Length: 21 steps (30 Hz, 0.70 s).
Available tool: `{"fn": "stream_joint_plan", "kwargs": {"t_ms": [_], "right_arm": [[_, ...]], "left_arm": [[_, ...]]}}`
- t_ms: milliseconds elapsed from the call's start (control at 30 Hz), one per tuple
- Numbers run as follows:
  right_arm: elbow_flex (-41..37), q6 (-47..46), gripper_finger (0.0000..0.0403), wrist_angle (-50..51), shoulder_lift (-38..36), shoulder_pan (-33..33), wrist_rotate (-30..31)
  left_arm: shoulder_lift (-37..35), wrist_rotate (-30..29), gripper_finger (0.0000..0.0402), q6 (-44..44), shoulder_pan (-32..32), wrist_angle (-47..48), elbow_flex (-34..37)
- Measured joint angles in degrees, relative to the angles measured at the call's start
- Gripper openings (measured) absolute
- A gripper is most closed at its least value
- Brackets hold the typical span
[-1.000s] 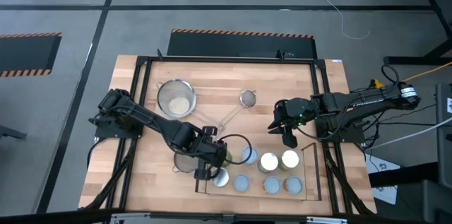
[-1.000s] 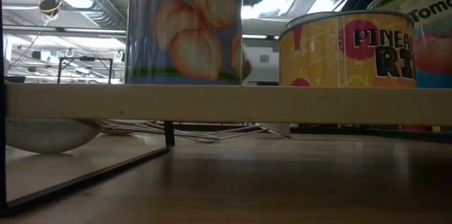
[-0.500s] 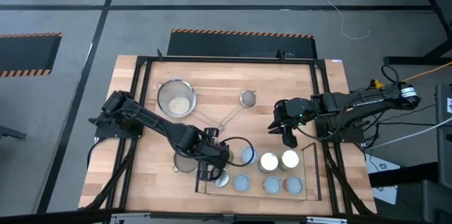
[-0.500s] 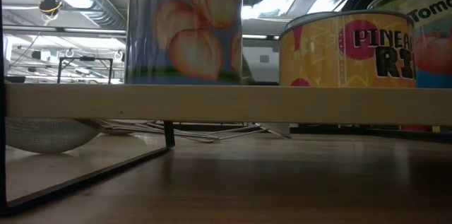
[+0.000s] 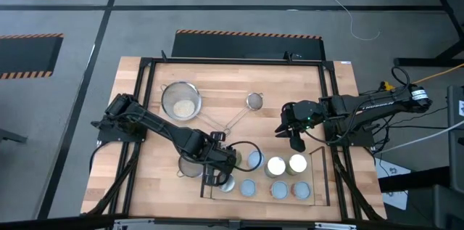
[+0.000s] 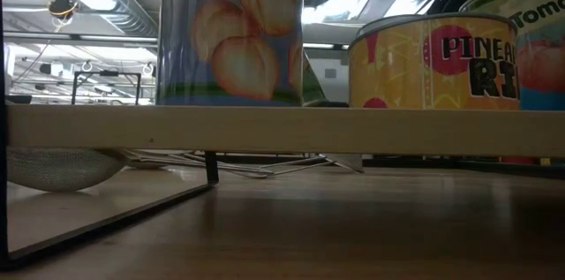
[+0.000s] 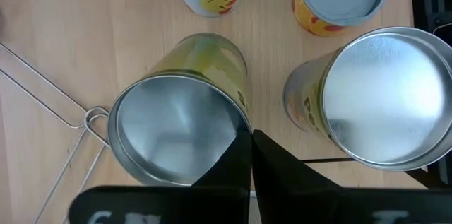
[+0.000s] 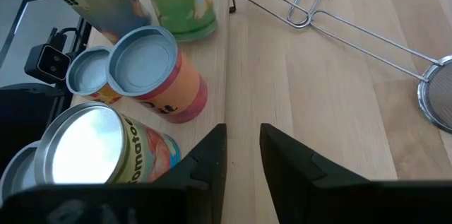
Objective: Pick and place cans onto a shelf
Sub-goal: Put the canned peaches on the shelf
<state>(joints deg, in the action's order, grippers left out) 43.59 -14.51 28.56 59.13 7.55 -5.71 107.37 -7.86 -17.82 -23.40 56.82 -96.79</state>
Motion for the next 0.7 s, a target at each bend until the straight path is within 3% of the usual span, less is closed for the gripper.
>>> {"fn": "stream_joint_plan", "kwargs": {"t_ms": [700], "right_arm": [[-0.02,-0.01,0.0090,0.00,0.00,0.02,0.01]], "left_arm": [[-1.57,0.19,0.0002,0.24,-0.70,0.79,0.09]]}}
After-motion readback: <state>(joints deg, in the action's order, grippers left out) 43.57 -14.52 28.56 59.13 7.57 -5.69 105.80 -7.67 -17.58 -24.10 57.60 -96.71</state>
